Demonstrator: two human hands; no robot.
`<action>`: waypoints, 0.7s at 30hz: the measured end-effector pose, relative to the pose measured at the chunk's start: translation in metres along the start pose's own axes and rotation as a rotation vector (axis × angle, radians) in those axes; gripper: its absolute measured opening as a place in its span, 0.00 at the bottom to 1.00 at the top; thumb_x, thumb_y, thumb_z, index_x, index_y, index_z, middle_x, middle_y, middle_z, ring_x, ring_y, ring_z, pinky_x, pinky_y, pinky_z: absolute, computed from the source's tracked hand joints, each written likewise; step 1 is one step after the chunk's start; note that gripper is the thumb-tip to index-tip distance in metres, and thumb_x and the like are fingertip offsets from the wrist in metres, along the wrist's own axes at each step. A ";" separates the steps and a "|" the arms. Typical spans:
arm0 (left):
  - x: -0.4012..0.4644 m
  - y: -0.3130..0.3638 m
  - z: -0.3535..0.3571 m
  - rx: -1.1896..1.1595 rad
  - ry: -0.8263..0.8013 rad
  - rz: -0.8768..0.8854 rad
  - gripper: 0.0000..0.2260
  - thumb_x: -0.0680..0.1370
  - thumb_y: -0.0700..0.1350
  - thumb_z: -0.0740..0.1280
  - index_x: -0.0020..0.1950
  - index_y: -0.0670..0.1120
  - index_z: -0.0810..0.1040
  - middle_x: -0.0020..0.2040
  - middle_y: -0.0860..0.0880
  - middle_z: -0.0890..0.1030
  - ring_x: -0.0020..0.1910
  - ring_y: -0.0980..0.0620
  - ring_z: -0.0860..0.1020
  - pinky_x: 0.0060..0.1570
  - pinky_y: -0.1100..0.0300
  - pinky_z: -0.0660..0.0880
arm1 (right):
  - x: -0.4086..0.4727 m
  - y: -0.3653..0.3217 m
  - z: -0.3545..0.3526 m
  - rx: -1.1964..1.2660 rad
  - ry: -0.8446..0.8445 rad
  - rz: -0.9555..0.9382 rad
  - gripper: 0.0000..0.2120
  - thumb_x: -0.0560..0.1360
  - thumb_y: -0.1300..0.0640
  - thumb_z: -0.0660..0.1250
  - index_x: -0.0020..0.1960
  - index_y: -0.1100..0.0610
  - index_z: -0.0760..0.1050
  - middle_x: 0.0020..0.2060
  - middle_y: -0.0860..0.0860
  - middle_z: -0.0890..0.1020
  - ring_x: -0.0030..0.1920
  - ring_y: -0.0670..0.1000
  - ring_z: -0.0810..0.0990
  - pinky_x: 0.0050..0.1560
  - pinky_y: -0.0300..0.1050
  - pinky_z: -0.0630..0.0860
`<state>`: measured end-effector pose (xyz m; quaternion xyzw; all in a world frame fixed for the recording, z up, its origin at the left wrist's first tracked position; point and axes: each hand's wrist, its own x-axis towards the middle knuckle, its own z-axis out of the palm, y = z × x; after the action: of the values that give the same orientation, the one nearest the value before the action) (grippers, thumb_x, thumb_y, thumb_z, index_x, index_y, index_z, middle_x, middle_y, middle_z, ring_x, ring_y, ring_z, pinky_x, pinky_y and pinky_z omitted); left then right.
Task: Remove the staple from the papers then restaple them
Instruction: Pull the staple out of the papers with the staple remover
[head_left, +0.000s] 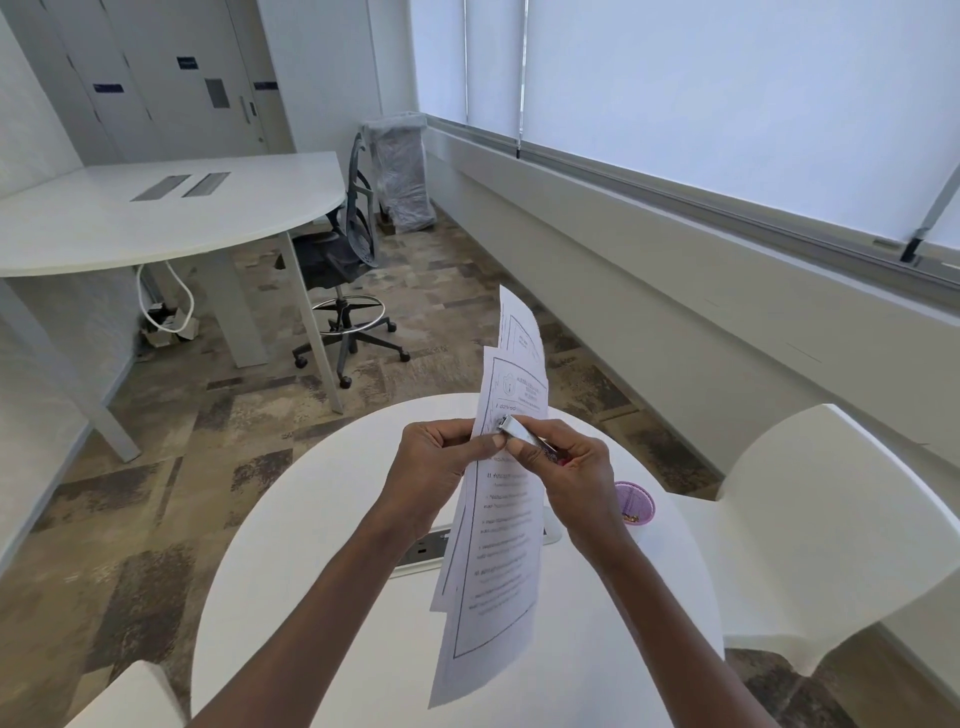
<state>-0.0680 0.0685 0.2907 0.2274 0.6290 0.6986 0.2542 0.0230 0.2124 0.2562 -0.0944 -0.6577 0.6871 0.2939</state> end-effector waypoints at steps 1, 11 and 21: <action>0.000 -0.001 0.000 -0.010 0.000 -0.009 0.07 0.73 0.44 0.74 0.50 0.50 0.88 0.50 0.47 0.87 0.47 0.45 0.86 0.42 0.61 0.81 | -0.001 0.000 0.000 -0.009 0.005 -0.002 0.13 0.72 0.58 0.75 0.57 0.55 0.84 0.54 0.49 0.86 0.55 0.52 0.84 0.55 0.56 0.82; -0.002 -0.003 0.000 -0.012 0.094 -0.053 0.08 0.79 0.45 0.69 0.45 0.48 0.88 0.48 0.46 0.88 0.45 0.44 0.86 0.44 0.56 0.81 | -0.006 0.006 0.001 -0.076 -0.010 -0.091 0.14 0.72 0.59 0.75 0.57 0.56 0.84 0.51 0.49 0.85 0.54 0.48 0.83 0.49 0.42 0.82; -0.006 -0.007 -0.001 0.000 0.118 -0.035 0.06 0.77 0.43 0.71 0.47 0.43 0.88 0.47 0.42 0.87 0.46 0.39 0.86 0.54 0.42 0.81 | -0.012 0.008 0.005 -0.005 -0.026 0.027 0.15 0.73 0.55 0.74 0.59 0.54 0.83 0.53 0.48 0.86 0.52 0.48 0.85 0.49 0.46 0.82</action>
<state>-0.0642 0.0645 0.2832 0.1750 0.6466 0.7063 0.2289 0.0283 0.2020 0.2459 -0.0953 -0.6617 0.6906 0.2758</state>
